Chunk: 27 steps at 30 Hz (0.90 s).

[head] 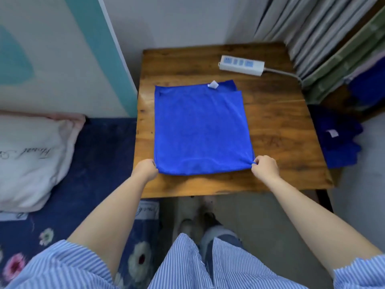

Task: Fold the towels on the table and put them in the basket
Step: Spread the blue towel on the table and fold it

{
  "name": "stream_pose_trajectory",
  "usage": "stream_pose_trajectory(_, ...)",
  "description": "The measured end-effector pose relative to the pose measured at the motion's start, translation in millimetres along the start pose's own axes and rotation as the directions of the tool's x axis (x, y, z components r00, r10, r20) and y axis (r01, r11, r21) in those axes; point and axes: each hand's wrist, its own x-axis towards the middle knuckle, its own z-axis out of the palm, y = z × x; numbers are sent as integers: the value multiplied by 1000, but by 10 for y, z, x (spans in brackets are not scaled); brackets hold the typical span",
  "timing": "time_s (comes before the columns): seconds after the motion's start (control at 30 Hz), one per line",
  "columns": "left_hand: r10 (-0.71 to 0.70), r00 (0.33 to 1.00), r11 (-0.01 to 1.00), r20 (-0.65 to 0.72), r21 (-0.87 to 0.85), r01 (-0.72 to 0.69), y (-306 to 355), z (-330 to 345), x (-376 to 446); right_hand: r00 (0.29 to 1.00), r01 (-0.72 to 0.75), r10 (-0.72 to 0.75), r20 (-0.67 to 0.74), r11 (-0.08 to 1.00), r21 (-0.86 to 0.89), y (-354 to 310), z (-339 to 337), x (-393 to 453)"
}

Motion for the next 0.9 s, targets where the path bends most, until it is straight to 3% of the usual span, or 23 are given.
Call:
stream_pose_trajectory(0.3, -93, 988, 988, 119, 133, 77, -447, 551, -180, 994, -61, 67, 87, 996, -63, 598, 369, -345)
stream_pose_trajectory(0.47, -95, 992, 992, 79, 91, 88, -504, 607, -129, 988, -98, 104, 116, 994, -51, 634, 330, -338)
stream_pose_trajectory(0.63, -19, 1000, 999, -2, -26, 19, -206, 431, 42, 996, 5, -1, 91, 999, -49, 377, 173, -68)
stream_pose_trajectory(0.9, 56, 996, 998, -66, 7, -56, 589, -45, 622, 984, 165, -166, 63, 986, 9, -266, -170, 791)
